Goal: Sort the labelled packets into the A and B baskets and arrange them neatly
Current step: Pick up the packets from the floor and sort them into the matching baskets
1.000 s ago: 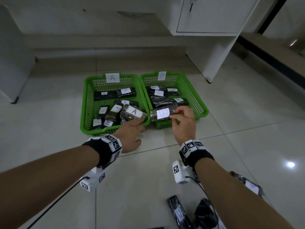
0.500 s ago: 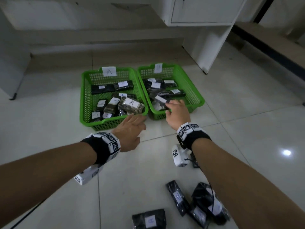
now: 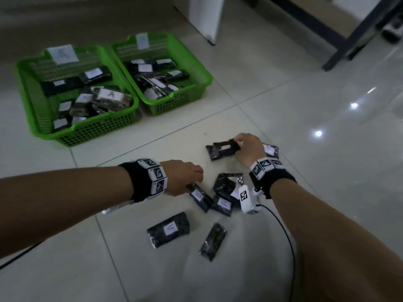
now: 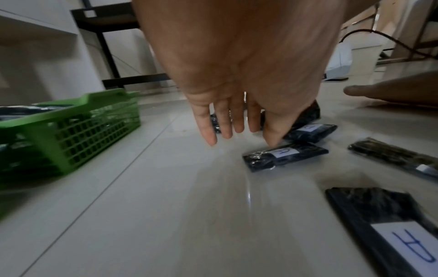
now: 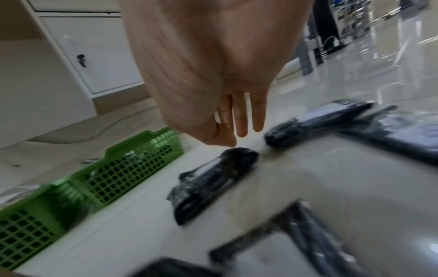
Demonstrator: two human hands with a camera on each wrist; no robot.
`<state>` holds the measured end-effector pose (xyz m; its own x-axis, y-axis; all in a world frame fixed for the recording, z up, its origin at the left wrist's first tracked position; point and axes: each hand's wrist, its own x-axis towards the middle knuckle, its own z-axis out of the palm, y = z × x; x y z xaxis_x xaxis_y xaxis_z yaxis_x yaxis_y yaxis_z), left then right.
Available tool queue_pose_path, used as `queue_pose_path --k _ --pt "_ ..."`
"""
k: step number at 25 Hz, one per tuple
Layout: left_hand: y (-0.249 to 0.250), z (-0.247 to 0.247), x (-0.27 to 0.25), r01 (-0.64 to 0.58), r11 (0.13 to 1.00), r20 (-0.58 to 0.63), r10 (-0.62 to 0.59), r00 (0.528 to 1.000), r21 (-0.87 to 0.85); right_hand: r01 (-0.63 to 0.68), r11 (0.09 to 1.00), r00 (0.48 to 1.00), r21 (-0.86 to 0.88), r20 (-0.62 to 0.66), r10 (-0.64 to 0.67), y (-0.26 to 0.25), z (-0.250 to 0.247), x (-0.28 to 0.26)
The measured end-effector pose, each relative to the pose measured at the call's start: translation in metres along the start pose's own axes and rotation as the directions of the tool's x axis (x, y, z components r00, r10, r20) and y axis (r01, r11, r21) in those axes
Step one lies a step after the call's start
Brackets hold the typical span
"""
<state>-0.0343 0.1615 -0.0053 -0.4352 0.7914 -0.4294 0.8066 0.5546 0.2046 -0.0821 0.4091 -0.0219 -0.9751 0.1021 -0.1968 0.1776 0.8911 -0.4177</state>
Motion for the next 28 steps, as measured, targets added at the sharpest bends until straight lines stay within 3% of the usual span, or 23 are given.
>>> queue_pose_path --k 4,7,9,12,13,14,15,16,18,21,24,26,28 --pt "0.011 0.011 0.02 -0.053 0.991 0.203 0.028 0.979 0.122 0.009 1.0 0.997 0.028 0.079 -0.011 0.023 0.007 -0.018" --pt "0.005 0.022 0.017 -0.048 0.99 0.152 0.028 0.988 0.129 0.09 0.995 0.989 0.036 0.113 -0.094 0.019 0.017 -0.012" --pt "-0.003 0.024 0.01 -0.018 0.999 0.152 0.011 0.988 0.045 0.201 0.975 0.963 -0.09 0.198 -0.181 0.012 0.024 -0.004" --pt "-0.021 0.012 -0.002 0.173 0.969 0.072 -0.163 0.984 -0.175 0.268 0.947 0.954 -0.176 0.185 -0.236 0.007 0.026 0.009" --pt "-0.028 0.006 -0.006 0.254 0.929 0.025 -0.257 0.966 -0.27 0.226 0.973 0.961 -0.047 0.173 -0.215 0.003 0.023 0.012" --pt "-0.036 0.0 -0.008 0.328 0.872 -0.016 -0.358 0.934 -0.364 0.12 0.975 0.97 0.186 0.189 -0.155 0.0 0.02 0.015" --pt "-0.045 -0.008 -0.012 0.385 0.806 -0.053 -0.454 0.889 -0.45 -0.029 0.896 0.966 0.444 0.244 -0.09 -0.007 0.016 0.02" --pt "-0.052 -0.013 -0.014 0.415 0.745 -0.085 -0.53 0.844 -0.522 -0.185 0.759 0.947 0.624 0.321 -0.033 -0.01 0.015 0.02" --pt "-0.067 -0.024 -0.026 0.412 0.619 -0.141 -0.65 0.747 -0.668 -0.327 0.529 0.904 0.783 0.423 -0.067 -0.027 0.01 0.025" --pt "-0.079 -0.032 -0.046 0.31 0.442 -0.163 -0.755 0.635 -0.842 -0.378 0.368 0.88 0.85 0.454 -0.143 -0.061 0.004 0.025" --pt "-0.089 -0.031 -0.059 0.195 0.256 -0.112 -0.831 0.545 -0.947 -0.379 0.356 0.872 0.854 0.459 -0.173 -0.093 0.0 0.025" --pt "-0.095 -0.032 -0.071 0.094 0.101 -0.041 -0.865 0.501 -0.99 -0.323 0.432 0.874 0.842 0.44 -0.204 -0.112 0.002 0.026" --pt "-0.098 -0.035 -0.086 -0.053 -0.063 0.028 -0.869 0.494 -0.997 -0.216 0.536 0.895 0.816 0.385 -0.227 -0.126 0.005 0.027"
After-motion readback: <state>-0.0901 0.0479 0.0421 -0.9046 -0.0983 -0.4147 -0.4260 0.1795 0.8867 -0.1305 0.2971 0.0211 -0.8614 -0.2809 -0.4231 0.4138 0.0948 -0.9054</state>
